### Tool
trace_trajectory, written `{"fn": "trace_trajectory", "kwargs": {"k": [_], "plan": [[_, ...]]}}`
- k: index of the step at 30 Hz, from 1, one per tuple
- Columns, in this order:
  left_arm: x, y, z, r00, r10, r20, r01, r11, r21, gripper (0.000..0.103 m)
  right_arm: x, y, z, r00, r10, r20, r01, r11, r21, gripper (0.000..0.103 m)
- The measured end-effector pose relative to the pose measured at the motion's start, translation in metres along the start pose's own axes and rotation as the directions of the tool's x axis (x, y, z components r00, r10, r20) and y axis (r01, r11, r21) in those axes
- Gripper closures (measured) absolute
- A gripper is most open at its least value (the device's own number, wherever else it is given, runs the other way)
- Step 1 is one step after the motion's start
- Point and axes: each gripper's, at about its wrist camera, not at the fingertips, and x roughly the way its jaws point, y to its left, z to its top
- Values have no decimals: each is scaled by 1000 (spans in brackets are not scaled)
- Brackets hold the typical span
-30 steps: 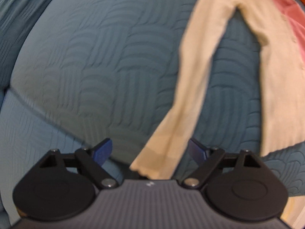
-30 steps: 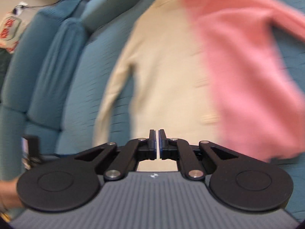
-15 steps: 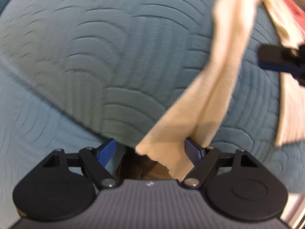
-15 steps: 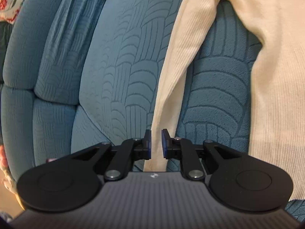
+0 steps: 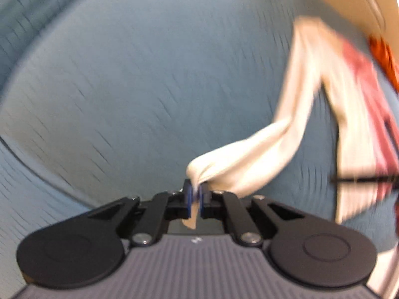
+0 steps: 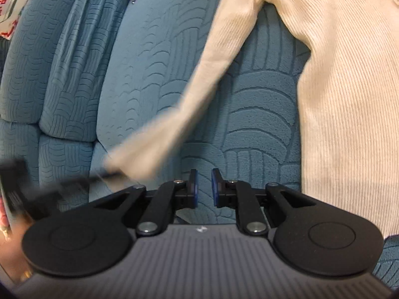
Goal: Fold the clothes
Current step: 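Grasp the cream sleeve cuff with the left gripper and pull it straight, then grasp the pink sleeve cuff with the right gripper and pull it outward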
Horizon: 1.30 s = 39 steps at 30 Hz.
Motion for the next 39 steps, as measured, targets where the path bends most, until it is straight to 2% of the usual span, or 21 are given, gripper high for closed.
{"fn": "trace_trajectory", "kwargs": {"k": [2,4,6,8,11,12,13,14,17,19,21,23,25,27,29,30,31,32,35,36,39], "plan": [[-20,23,28,999,27,23,-26,1000,-10,97,-2,4,0,1000,8,3,-8,1000,-5,88],[0,42,42,994,90,-62,-89,996,11,95,0,5,-1,1000,3,-4,-3,1000,-4,88],[20,59,52,979,146,-143,-143,989,34,94,8,6,-2,999,-24,-35,24,1000,-4,88],[40,66,48,964,161,-210,-158,987,35,92,16,12,0,995,-67,-70,65,997,-33,88],[70,77,42,933,183,-309,-180,983,38,70,22,27,7,993,-99,-58,95,993,-74,88],[76,82,40,926,181,-330,-187,982,14,51,19,27,10,994,-99,-45,95,993,-69,88],[74,88,37,930,168,-327,-193,980,-47,27,16,26,12,995,-98,-31,96,993,-64,88],[70,86,32,931,169,-322,-201,977,-68,19,14,25,14,995,-97,-20,96,994,-61,88],[68,91,20,933,199,-299,-236,967,-92,19,4,18,20,995,-100,29,101,993,-56,88],[64,91,15,941,196,-274,-232,967,-102,19,-10,9,26,990,-108,94,111,993,-26,88],[54,88,10,954,187,-236,-219,969,-116,18,-27,-1,29,975,-148,167,147,989,15,88],[52,77,10,970,147,-192,-171,978,-117,18,-49,-16,28,954,-208,218,202,978,49,88],[60,58,12,981,96,-167,-110,991,-77,17,-75,-35,22,929,-279,243,265,960,92,88],[63,31,13,988,45,-149,-51,998,-40,14,-105,-59,11,891,-373,259,345,927,147,88],[73,-8,13,988,-54,-143,53,999,-14,14,-139,-88,-3,840,-469,272,425,881,207,88],[79,-23,10,982,-102,-156,101,995,-13,14,-155,-104,-11,812,-514,277,460,855,239,88],[90,-49,5,963,-186,-193,185,982,-25,14,-169,-120,-17,785,-553,280,488,830,272,88],[101,-74,-2,932,-277,-235,272,961,-53,13,-181,-135,-23,764,-580,284,505,811,296,88],[128,-126,-28,847,-422,-324,400,907,-135,14,-208,-179,-39,743,-591,315,505,803,315,88],[137,-144,-39,825,-444,-349,414,896,-160,14,-211,-188,-42,747,-582,321,503,811,297,88],[150,-172,-60,839,-424,-340,378,905,-197,13,-218,-218,-51,787,-526,322,485,851,204,88]]}}
